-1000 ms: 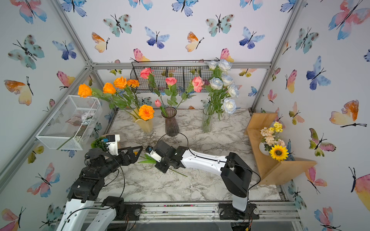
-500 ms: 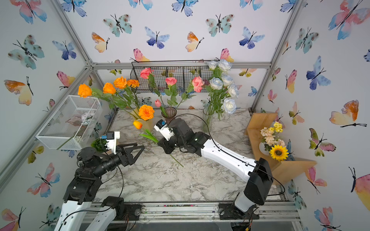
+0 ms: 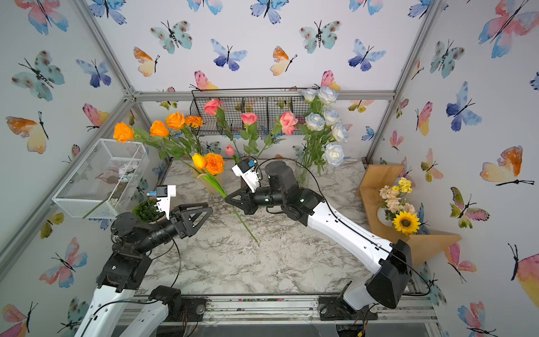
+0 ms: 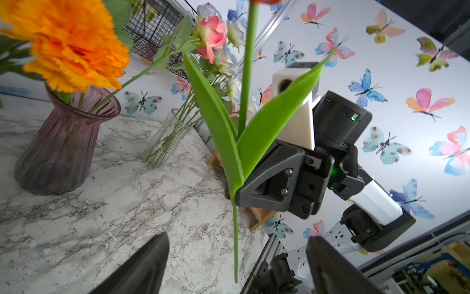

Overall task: Arrange the flowers in different vases according to their colors
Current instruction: Pick up the flower at the center of the board.

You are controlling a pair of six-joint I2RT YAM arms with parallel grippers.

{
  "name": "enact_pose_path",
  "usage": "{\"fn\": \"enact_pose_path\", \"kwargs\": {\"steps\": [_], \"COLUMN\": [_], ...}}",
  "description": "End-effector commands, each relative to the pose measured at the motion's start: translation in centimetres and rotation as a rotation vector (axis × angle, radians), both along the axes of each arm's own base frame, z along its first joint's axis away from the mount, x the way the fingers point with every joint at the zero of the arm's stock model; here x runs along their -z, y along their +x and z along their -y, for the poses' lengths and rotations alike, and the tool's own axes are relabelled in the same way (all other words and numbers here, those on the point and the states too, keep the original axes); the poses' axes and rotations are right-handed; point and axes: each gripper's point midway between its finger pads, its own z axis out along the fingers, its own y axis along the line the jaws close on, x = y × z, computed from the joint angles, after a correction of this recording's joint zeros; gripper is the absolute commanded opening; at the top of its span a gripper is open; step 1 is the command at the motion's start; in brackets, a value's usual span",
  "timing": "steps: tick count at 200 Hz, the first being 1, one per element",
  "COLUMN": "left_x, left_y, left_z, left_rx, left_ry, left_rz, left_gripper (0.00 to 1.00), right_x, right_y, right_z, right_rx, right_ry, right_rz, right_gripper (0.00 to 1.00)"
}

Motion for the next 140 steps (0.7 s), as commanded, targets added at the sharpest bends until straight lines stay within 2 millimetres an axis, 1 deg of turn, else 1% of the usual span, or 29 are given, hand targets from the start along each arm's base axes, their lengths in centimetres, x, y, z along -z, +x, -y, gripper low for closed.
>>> {"fn": "enact_pose_path", "kwargs": {"steps": [1,17,29,43,45,52,84,99,122,140], "left_x": [-1.9,-1.8,-1.7,-1.9,-1.9,-2.2,-3.8,-4.2,-4.8,-4.9], "left_y": [-0.1,-0.2,0.2,0.4,0.8,1.1,1.6,1.9,2.1,2.4], "left_z": [1.8,3.0,3.2,3.0,2.7,2.4,0.9,0.4,0.1,0.2], "left_rx": [0.017,0.025,0.007,-0.012,-0.039,-0.067,-0.167,-0.203,-0.226,-0.233], "left_ry": [-0.020,-0.006,-0.001,-0.002,-0.002,-0.006,-0.010,-0.005,-0.004,0.001], "left_rz": [0.066,0.068,0.065,0.074,0.076,0.083,0.128,0.139,0.155,0.156], "left_gripper": [0.83,0.77,0.74,0.73,0.73,0.73,0.73,0.73,0.73,0.72], "right_x": [-0.8,-1.1,-1.3,-1.4,-1.4,-1.4,-1.3,-1.3,-1.4,-1.5], "right_y": [-1.1,-1.3,-1.4,-1.5,-1.5,-1.6,-1.8,-1.9,-1.9,-2.0], "right_z": [-0.1,-0.1,-0.1,0.0,0.0,0.1,0.2,0.2,0.2,0.2], "right_rx": [-0.072,-0.081,-0.087,-0.089,-0.089,-0.092,-0.096,-0.098,-0.102,-0.105], "right_ry": [0.045,0.055,0.060,0.061,0.060,0.060,0.061,0.064,0.070,0.075], "right_rz": [-0.029,-0.029,-0.030,-0.031,-0.032,-0.032,-0.037,-0.038,-0.039,-0.039], "right_gripper": [0.02,0.02,0.02,0.02,0.02,0.02,0.02,0.02,0.02,0.02]}}
